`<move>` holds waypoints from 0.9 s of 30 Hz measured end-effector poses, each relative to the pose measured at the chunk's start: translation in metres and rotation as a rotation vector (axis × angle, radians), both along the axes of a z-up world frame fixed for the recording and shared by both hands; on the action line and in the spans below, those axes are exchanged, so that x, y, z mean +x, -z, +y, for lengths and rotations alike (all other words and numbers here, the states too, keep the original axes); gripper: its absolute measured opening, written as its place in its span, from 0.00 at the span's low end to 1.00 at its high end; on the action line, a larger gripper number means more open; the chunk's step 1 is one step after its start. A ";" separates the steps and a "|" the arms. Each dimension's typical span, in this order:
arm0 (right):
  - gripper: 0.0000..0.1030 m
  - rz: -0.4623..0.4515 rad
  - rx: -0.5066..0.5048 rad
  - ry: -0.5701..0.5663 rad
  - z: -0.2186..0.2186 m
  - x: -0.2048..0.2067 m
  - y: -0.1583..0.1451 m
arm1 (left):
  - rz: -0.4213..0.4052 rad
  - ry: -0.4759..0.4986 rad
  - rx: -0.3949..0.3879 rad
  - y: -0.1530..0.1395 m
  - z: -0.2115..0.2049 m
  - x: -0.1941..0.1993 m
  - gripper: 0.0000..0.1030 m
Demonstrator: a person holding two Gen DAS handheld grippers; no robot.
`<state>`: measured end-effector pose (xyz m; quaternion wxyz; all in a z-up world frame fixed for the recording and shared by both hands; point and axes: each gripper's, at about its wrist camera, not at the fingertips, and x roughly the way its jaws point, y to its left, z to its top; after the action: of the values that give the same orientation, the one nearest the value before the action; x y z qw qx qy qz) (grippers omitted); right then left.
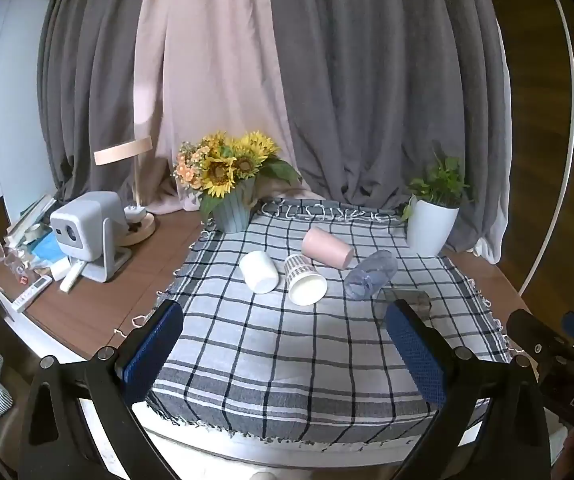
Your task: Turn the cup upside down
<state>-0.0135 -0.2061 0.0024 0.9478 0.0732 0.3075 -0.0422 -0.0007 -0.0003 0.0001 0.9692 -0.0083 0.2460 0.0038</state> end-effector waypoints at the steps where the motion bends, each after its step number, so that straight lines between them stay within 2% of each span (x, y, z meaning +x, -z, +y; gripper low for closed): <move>1: 0.93 0.001 -0.017 0.000 0.001 0.000 0.000 | 0.008 0.000 -0.004 0.000 0.000 0.001 1.00; 11: 0.93 -0.008 0.007 0.001 0.000 0.000 0.000 | -0.011 0.004 0.010 0.001 -0.004 -0.003 1.00; 12: 0.93 -0.008 0.004 0.001 0.001 0.000 0.000 | -0.009 0.005 0.010 -0.008 0.001 -0.001 1.00; 15: 0.93 -0.009 0.013 -0.002 -0.001 0.000 0.000 | -0.008 0.008 0.011 -0.009 0.001 -0.001 1.00; 27: 0.93 -0.012 0.016 -0.002 -0.007 -0.002 0.002 | -0.013 0.007 -0.018 -0.008 0.000 -0.002 1.00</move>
<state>-0.0160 -0.2130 0.0004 0.9491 0.0808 0.3021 -0.0382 -0.0023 -0.0008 0.0084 0.9707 -0.0163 0.2399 -0.0019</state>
